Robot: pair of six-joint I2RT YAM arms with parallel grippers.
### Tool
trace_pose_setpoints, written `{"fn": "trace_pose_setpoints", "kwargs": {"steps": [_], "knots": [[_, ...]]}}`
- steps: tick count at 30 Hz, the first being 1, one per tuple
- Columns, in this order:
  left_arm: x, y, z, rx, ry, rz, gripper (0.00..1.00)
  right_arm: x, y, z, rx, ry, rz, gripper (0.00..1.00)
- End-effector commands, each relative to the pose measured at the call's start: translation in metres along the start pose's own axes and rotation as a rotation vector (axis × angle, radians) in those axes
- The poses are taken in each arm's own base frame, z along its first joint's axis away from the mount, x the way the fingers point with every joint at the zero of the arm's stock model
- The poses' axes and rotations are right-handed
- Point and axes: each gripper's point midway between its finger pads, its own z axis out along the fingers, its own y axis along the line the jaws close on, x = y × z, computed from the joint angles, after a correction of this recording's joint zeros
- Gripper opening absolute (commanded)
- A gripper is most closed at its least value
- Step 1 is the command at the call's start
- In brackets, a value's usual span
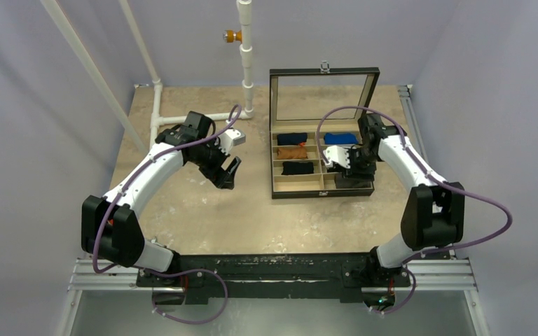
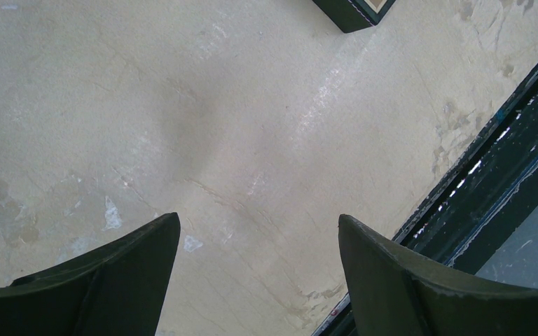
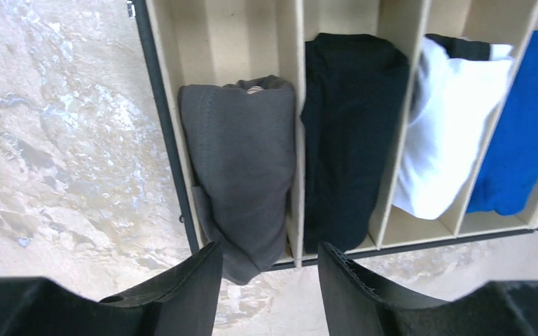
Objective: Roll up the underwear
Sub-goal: Place the underwear in the storage box.
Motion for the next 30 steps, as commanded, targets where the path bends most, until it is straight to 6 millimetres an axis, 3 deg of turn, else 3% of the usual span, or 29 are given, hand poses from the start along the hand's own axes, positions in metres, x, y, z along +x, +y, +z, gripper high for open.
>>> {"fn": "trace_pose_setpoints", "kwargs": {"steps": [1,12,21,25,30], "knots": [[-0.014,0.002,-0.013,-0.024,-0.057,0.031,0.82,-0.01,-0.007,-0.012,0.029,-0.036,0.016,0.5],[-0.012,0.002,-0.016,-0.03,-0.061,0.035,0.82,-0.001,0.002,0.013,-0.014,-0.007,0.039,0.41],[-0.01,0.003,-0.018,-0.039,-0.066,0.033,0.82,0.007,0.015,0.048,-0.026,0.003,0.082,0.36],[-0.011,0.004,-0.021,-0.054,-0.077,0.037,0.82,0.002,0.006,0.042,0.022,-0.02,0.101,0.36],[-0.01,0.009,-0.025,-0.087,-0.094,0.035,0.82,-0.01,-0.014,0.015,0.114,-0.079,0.12,0.41]]}}
